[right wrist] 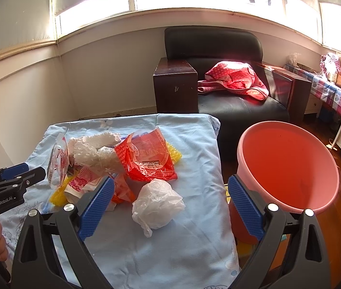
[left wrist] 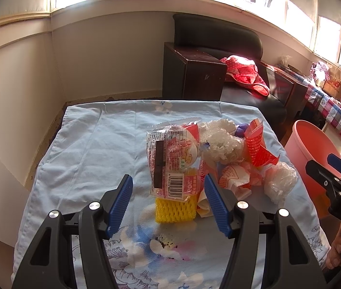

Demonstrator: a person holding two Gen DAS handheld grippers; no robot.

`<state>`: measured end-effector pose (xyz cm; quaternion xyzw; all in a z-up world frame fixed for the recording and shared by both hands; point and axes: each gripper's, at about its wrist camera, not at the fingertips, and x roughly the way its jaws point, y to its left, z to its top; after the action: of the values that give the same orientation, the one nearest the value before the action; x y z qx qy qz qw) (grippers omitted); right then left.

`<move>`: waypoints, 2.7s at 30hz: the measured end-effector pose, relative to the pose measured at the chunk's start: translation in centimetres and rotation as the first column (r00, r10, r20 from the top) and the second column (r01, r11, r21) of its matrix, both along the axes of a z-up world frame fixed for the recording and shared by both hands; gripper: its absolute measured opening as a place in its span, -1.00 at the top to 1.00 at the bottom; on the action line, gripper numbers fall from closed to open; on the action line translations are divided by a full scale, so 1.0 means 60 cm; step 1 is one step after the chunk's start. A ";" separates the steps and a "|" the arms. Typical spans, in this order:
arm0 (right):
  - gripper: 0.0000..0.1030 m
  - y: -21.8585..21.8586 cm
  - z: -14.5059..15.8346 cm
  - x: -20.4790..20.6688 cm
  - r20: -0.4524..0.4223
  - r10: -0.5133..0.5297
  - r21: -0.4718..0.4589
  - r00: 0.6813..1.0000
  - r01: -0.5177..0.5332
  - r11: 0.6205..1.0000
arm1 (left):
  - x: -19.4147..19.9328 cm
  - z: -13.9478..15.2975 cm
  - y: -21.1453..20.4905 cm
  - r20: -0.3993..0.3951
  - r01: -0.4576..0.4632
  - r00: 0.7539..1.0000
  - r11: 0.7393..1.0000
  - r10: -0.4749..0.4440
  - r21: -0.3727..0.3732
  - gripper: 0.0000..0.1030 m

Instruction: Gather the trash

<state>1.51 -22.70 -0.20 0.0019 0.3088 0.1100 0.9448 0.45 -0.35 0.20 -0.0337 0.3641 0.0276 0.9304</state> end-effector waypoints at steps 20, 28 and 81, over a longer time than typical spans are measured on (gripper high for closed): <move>-0.86 -0.006 0.002 -0.002 0.005 -0.009 0.007 1.000 0.009 1.000 | 0.000 0.000 0.000 0.000 0.002 1.000 1.000 -0.002 0.000 -0.19; -0.86 -0.006 0.006 -0.003 0.017 -0.014 0.011 1.000 0.013 1.000 | 0.000 0.000 -0.001 0.001 0.002 1.000 1.000 -0.002 0.001 -0.19; -0.47 -0.022 -0.045 0.024 -0.122 0.116 0.110 0.986 -0.103 0.989 | 0.003 -0.008 0.048 -0.014 0.041 0.999 0.989 -0.043 -0.139 0.71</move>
<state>2.93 -24.05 -2.89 0.0407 0.3624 0.1771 0.9141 0.61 2.50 -0.31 -0.0903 0.3738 -0.0171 0.9229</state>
